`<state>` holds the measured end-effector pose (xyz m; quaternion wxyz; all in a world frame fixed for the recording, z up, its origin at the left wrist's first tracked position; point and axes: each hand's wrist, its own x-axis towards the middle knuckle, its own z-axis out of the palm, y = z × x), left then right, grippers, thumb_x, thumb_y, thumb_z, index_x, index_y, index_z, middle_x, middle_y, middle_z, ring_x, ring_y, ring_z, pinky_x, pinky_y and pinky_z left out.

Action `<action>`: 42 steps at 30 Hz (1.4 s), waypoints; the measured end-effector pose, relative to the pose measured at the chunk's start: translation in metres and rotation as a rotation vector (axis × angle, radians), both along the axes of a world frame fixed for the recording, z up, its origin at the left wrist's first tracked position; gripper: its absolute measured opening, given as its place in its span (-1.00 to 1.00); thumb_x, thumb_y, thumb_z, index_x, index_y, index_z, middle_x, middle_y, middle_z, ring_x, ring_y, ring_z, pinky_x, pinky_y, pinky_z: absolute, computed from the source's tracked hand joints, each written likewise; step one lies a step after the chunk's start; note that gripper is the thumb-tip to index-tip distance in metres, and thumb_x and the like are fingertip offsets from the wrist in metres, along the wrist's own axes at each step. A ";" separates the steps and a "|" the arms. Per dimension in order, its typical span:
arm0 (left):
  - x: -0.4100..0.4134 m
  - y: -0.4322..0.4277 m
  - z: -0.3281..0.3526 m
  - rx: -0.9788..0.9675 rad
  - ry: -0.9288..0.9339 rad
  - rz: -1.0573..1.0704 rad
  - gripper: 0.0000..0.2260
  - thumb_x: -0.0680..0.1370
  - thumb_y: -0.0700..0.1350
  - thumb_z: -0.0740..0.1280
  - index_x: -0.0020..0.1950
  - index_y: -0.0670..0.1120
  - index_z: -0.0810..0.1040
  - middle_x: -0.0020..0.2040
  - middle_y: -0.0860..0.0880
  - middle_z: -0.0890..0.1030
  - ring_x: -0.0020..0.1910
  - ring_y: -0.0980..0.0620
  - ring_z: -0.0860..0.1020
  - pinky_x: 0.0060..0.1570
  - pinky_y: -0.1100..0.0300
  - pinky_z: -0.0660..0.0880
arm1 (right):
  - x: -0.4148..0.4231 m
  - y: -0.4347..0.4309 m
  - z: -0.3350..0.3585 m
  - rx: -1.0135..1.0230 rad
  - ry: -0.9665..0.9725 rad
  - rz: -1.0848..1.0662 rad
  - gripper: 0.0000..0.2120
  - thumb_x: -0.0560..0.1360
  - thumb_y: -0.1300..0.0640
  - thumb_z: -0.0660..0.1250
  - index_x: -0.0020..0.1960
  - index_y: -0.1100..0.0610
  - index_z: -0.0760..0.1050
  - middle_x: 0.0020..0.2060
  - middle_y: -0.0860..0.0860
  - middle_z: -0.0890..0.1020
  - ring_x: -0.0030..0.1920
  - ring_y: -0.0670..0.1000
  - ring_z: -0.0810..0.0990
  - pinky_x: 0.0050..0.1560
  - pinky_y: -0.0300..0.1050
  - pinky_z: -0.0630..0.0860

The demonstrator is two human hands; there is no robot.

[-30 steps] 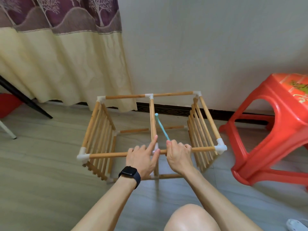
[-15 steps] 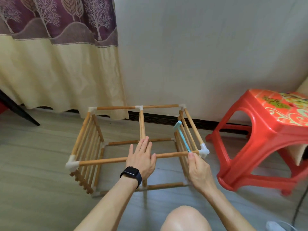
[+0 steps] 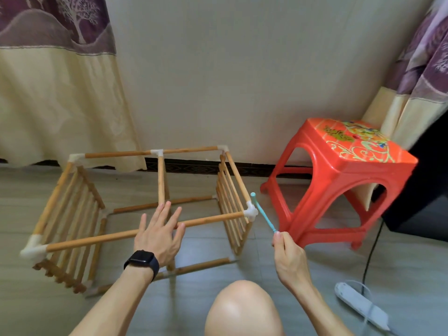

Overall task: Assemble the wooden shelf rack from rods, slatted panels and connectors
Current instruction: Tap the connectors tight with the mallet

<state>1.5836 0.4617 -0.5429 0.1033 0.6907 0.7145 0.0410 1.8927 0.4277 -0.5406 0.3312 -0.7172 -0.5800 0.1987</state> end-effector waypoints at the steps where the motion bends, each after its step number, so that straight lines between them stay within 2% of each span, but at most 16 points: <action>1: -0.001 -0.001 0.001 -0.007 -0.001 0.009 -0.48 0.68 0.21 -0.13 0.64 0.14 -0.03 0.64 0.05 -0.16 0.61 0.07 -0.21 0.53 -0.10 -0.24 | -0.001 -0.003 -0.002 -0.004 0.021 -0.006 -0.66 0.68 0.02 0.09 -0.23 0.13 0.38 -0.34 0.06 0.55 -0.22 0.19 0.49 -0.19 0.08 0.34; 4: 0.001 -0.001 0.004 -0.041 -0.011 0.050 -0.46 0.68 0.22 -0.14 0.64 0.10 -0.02 0.64 0.05 -0.16 0.61 0.07 -0.20 0.53 -0.12 -0.22 | -0.004 -0.010 -0.009 -0.045 -0.004 -0.015 -0.63 0.67 -0.03 0.06 -0.28 0.04 0.31 -0.34 0.09 0.56 -0.20 0.25 0.50 -0.18 0.09 0.36; 7: 0.007 0.001 0.008 -0.059 -0.028 0.098 -0.46 0.69 0.20 -0.14 0.65 0.04 0.00 0.64 0.04 -0.15 0.61 0.07 -0.19 0.55 -0.14 -0.17 | -0.002 -0.014 -0.016 -0.105 -0.137 -0.006 -0.64 0.69 -0.03 0.02 -0.13 0.10 0.45 -0.13 0.17 0.67 0.01 0.32 0.57 -0.11 0.10 0.41; 11: 0.016 0.004 0.008 -0.046 0.003 0.148 -0.44 0.69 0.16 -0.14 0.65 -0.04 0.00 0.65 0.00 -0.14 0.62 0.04 -0.17 0.55 -0.18 -0.11 | 0.004 -0.017 -0.013 -0.125 -0.242 0.039 -0.62 0.68 -0.06 -0.02 0.01 0.12 0.49 -0.08 0.16 0.67 0.06 0.30 0.58 -0.08 0.12 0.46; 16: 0.021 0.003 -0.004 0.012 -0.014 0.210 -0.41 0.68 0.17 -0.16 0.65 -0.07 -0.10 0.64 -0.01 -0.20 0.61 0.04 -0.18 0.54 -0.19 -0.18 | 0.009 -0.013 0.018 -0.175 -0.295 0.066 -0.63 0.70 -0.08 -0.05 -0.08 0.07 0.42 -0.05 0.16 0.67 0.09 0.32 0.57 -0.10 0.07 0.36; 18: 0.020 0.004 -0.006 0.014 -0.003 0.202 -0.41 0.68 0.18 -0.17 0.65 -0.08 -0.13 0.64 -0.02 -0.21 0.61 0.03 -0.19 0.54 -0.18 -0.18 | 0.012 -0.009 0.039 -0.068 -0.304 0.067 -0.63 0.70 -0.06 -0.02 -0.08 0.09 0.45 -0.14 0.15 0.67 0.00 0.31 0.59 -0.14 0.07 0.36; 22: 0.020 0.003 -0.006 0.009 0.003 0.200 -0.41 0.68 0.18 -0.18 0.64 -0.08 -0.14 0.64 -0.02 -0.20 0.61 0.03 -0.19 0.54 -0.18 -0.20 | 0.010 -0.018 0.061 0.430 -0.015 0.018 -0.61 0.69 -0.06 -0.05 -0.20 0.09 0.34 -0.45 -0.03 0.47 -0.37 -0.04 0.48 -0.35 -0.20 0.28; 24: 0.021 0.003 -0.006 0.010 -0.001 0.204 -0.41 0.68 0.17 -0.18 0.64 -0.08 -0.14 0.64 -0.03 -0.20 0.61 0.03 -0.19 0.54 -0.18 -0.20 | 0.007 -0.020 0.052 0.339 -0.034 0.023 -0.57 0.67 -0.10 -0.08 -0.18 0.13 0.37 -0.40 0.03 0.53 -0.33 -0.01 0.53 -0.31 -0.14 0.35; 26: 0.020 0.003 -0.005 0.010 -0.001 0.199 -0.41 0.68 0.17 -0.18 0.64 -0.08 -0.14 0.64 -0.03 -0.20 0.61 0.03 -0.19 0.54 -0.18 -0.19 | 0.006 -0.018 0.032 -0.097 -0.281 0.111 -0.59 0.69 -0.09 -0.10 -0.06 0.09 0.43 -0.12 0.16 0.66 -0.03 0.23 0.62 -0.14 0.01 0.45; 28: 0.019 0.002 -0.005 0.008 -0.002 0.194 -0.41 0.68 0.17 -0.17 0.64 -0.08 -0.15 0.64 -0.03 -0.20 0.61 0.03 -0.19 0.54 -0.18 -0.19 | 0.011 -0.015 0.025 -0.277 -0.335 0.127 -0.60 0.71 -0.06 -0.09 0.00 0.09 0.45 0.01 0.19 0.67 0.09 0.32 0.58 -0.03 0.09 0.46; 32: 0.018 0.002 -0.006 0.013 0.014 0.188 -0.41 0.68 0.18 -0.18 0.64 -0.09 -0.14 0.64 -0.03 -0.19 0.61 0.02 -0.18 0.53 -0.18 -0.19 | 0.010 -0.017 0.037 0.231 0.019 -0.026 -0.50 0.64 -0.16 -0.11 -0.12 0.13 0.45 -0.32 0.05 0.61 -0.22 0.18 0.58 -0.22 0.01 0.38; 33: 0.019 0.001 -0.008 0.017 0.015 0.191 -0.41 0.68 0.18 -0.18 0.64 -0.09 -0.14 0.64 -0.03 -0.19 0.62 0.02 -0.18 0.53 -0.19 -0.19 | 0.009 -0.017 0.035 0.202 -0.007 -0.004 -0.51 0.64 -0.14 -0.11 -0.09 0.14 0.46 -0.29 0.06 0.63 -0.20 0.19 0.59 -0.21 -0.02 0.36; 36: 0.018 0.002 -0.006 0.013 0.014 0.193 -0.41 0.68 0.18 -0.18 0.64 -0.08 -0.14 0.64 -0.04 -0.19 0.62 0.02 -0.18 0.53 -0.18 -0.19 | 0.007 -0.012 0.021 -0.192 -0.249 0.078 -0.59 0.69 -0.05 -0.12 0.05 0.10 0.46 -0.01 0.21 0.67 0.07 0.33 0.59 -0.05 0.08 0.45; 37: 0.018 0.002 -0.005 0.011 0.022 0.187 -0.41 0.68 0.18 -0.18 0.64 -0.08 -0.14 0.64 -0.03 -0.19 0.62 0.02 -0.18 0.53 -0.18 -0.19 | 0.009 -0.010 0.023 -0.181 -0.256 0.067 -0.59 0.69 -0.05 -0.11 0.04 0.10 0.46 -0.02 0.21 0.67 0.06 0.34 0.59 -0.04 0.12 0.47; 40: 0.017 0.002 -0.007 0.031 0.024 0.191 -0.41 0.68 0.18 -0.17 0.64 -0.08 -0.13 0.64 -0.04 -0.17 0.62 0.02 -0.16 0.53 -0.19 -0.19 | 0.003 -0.012 0.036 0.196 -0.018 0.019 -0.56 0.67 -0.11 -0.09 -0.12 0.12 0.41 -0.33 0.10 0.61 -0.24 0.24 0.59 -0.24 0.11 0.46; 42: 0.019 0.002 -0.007 0.030 0.016 0.191 -0.41 0.68 0.18 -0.16 0.65 -0.08 -0.12 0.65 -0.04 -0.16 0.62 0.02 -0.15 0.53 -0.19 -0.19 | 0.002 -0.012 0.030 0.119 -0.089 0.079 -0.56 0.67 -0.10 -0.11 -0.11 0.12 0.40 -0.28 0.13 0.63 -0.20 0.26 0.60 -0.22 0.10 0.46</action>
